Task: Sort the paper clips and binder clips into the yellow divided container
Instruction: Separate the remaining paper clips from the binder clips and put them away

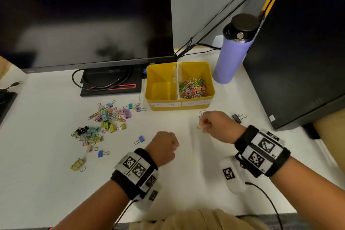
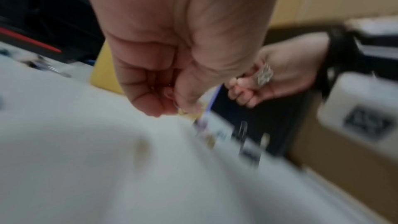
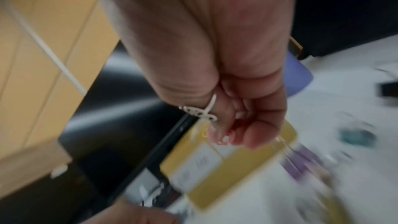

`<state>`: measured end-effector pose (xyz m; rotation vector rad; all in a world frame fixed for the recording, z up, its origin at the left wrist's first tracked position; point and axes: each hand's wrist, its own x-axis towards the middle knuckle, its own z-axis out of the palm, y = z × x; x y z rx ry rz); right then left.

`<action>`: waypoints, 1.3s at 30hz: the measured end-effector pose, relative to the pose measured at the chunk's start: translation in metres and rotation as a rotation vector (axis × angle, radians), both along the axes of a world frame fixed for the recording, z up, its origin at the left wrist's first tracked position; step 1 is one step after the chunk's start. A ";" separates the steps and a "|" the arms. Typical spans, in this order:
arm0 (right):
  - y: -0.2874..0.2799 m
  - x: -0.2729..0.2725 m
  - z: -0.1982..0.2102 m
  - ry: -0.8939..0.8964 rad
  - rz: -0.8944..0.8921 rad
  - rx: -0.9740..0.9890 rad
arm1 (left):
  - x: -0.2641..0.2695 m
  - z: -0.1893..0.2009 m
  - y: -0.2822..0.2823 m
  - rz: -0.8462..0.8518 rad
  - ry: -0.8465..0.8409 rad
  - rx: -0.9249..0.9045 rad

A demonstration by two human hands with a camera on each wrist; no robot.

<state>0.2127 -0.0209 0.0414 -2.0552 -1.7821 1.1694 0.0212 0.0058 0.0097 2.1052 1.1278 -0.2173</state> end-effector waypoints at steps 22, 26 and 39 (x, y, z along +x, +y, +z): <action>0.031 -0.083 -0.010 -0.044 0.144 0.492 | -0.081 0.035 0.070 0.397 -0.136 0.419; 0.026 -0.144 -0.048 -0.084 0.516 0.240 | -0.177 0.013 0.088 0.584 0.140 0.385; 0.087 -0.216 -0.026 -0.315 0.370 0.173 | -0.215 -0.016 0.083 0.210 -0.032 0.356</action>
